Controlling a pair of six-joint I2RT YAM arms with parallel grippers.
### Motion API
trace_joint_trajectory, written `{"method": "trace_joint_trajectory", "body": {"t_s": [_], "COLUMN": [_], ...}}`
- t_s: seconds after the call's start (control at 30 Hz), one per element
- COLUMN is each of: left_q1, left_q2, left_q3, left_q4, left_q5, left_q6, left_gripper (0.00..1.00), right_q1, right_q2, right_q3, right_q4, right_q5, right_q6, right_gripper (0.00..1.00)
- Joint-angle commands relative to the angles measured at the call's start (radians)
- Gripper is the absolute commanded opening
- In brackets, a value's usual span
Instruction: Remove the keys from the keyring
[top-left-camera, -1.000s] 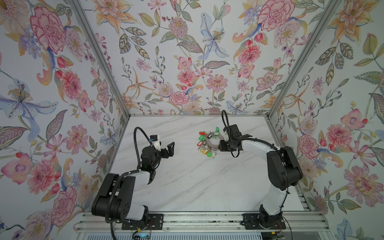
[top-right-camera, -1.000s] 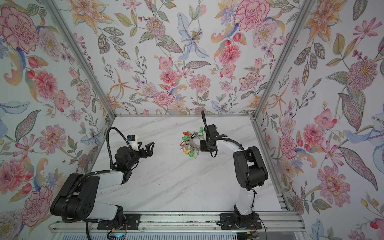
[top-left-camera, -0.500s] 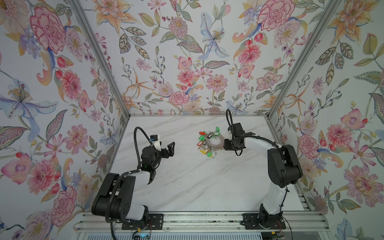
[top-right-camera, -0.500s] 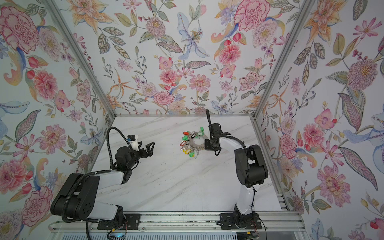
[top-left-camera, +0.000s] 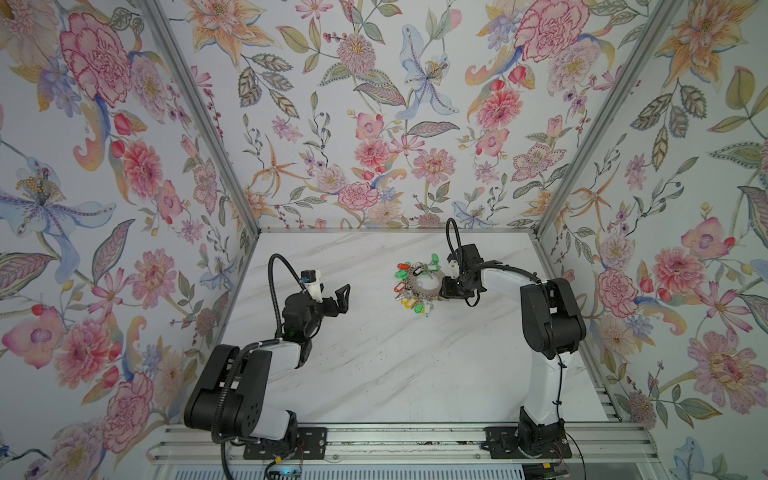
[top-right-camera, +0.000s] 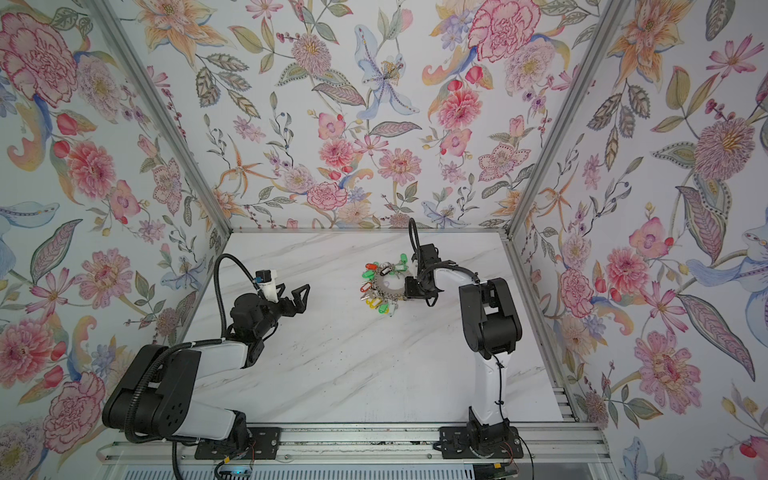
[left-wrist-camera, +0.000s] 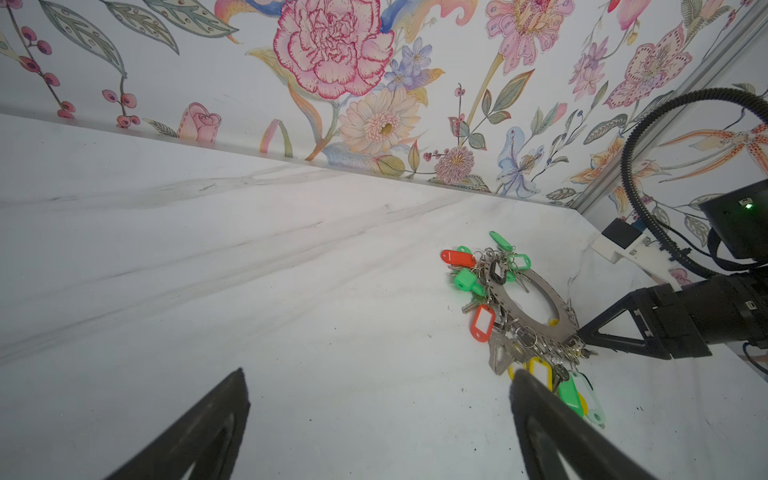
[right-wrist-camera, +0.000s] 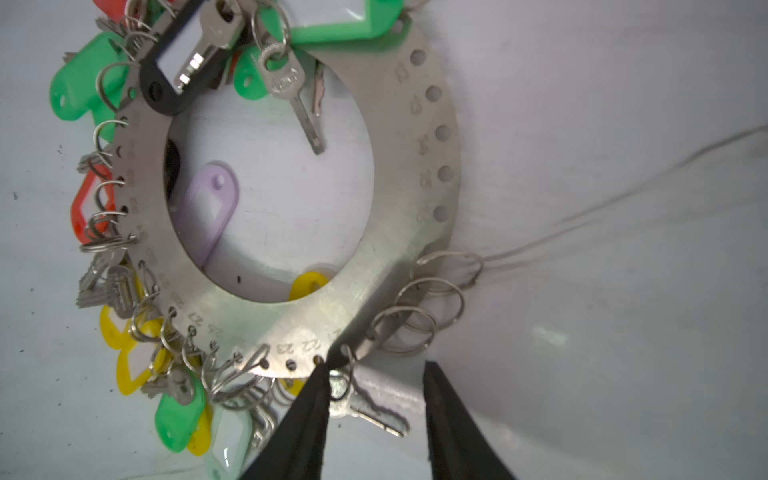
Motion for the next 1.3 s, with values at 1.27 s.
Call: {"method": "trace_joint_trajectory", "body": {"t_s": [1.27], "left_q1": [-0.011], "left_q2": [0.037], "left_q3": [0.014], "left_q4": [0.004], "left_q5": [0.031], "left_q6": [0.007], "left_gripper": [0.99], "right_q1": [0.028], "right_q2": [0.205], "right_q3": [0.296], "right_q4": [-0.042], "right_q5": [-0.304], "right_q6": [0.056], "right_gripper": [0.46]}}
